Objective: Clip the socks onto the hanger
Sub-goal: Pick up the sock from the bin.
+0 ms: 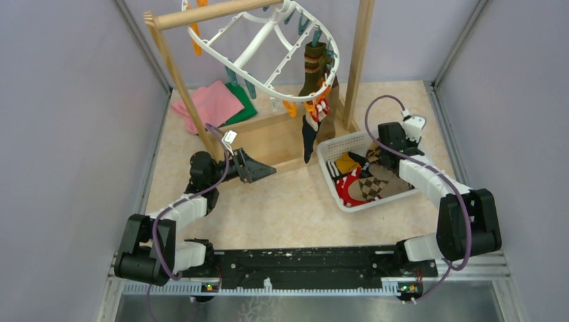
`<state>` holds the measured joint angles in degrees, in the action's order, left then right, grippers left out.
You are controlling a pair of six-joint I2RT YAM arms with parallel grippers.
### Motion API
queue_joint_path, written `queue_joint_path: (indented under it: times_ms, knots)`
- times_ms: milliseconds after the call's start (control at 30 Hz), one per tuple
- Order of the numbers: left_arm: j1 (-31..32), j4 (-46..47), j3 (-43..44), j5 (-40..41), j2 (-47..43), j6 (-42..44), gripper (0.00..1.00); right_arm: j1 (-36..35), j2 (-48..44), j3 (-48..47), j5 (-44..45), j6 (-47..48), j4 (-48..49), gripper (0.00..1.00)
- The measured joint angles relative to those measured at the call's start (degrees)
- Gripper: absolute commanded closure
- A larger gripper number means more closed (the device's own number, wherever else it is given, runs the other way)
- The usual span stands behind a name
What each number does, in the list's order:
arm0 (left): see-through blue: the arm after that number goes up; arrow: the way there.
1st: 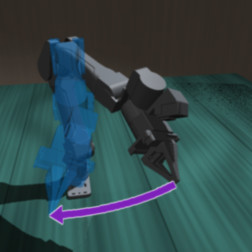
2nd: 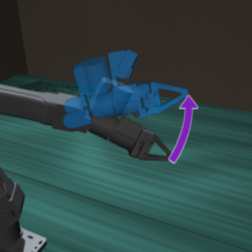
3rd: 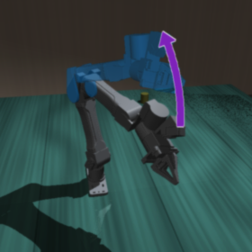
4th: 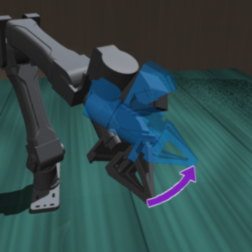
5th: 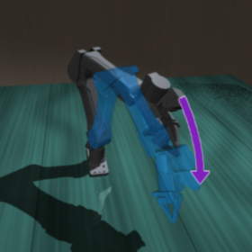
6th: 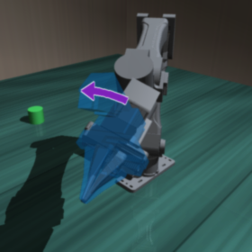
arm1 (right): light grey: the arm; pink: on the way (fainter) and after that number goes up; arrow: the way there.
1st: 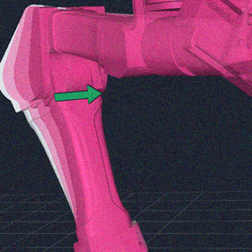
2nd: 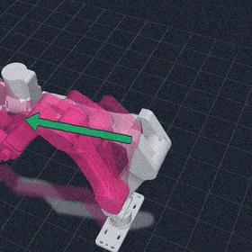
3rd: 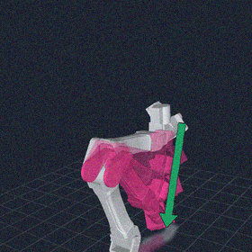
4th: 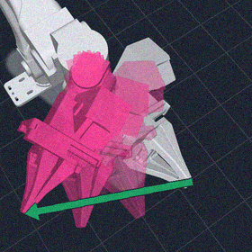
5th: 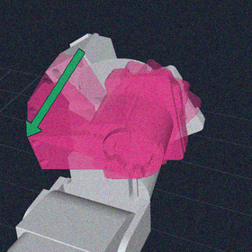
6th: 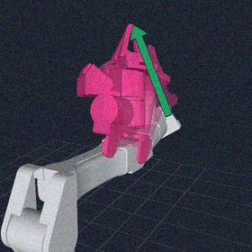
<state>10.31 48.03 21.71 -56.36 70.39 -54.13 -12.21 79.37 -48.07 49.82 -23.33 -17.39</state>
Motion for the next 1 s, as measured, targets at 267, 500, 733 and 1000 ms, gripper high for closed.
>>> queue_joint_path:
  times_ms: [267, 500, 733, 1000]
  knots:
    - [0.0, -0.81, 0.04, -0.63, -0.52, 0.04, 0.01, 0.0, -4.2, 4.2, -3.69, 2.54, 5.29, 0.99]
    - [0.0, -1.86, 0.07, -0.85, -1.14, 0.31, 0.01, 0.0, -9.05, 4.28, -6.71, 4.96, 8.74, 0.24]
    - [0.0, -2.25, 0.76, -0.85, -1.16, 0.33, 0.01, 3.08, -5.14, 4.02, -10.67, 7.15, 10.64, 0.29]
    - [0.0, -2.32, 1.07, -1.03, -1.16, 0.33, 0.01, 5.7, 0.94, 3.65, -17.07, 9.84, 12.31, 0.74]
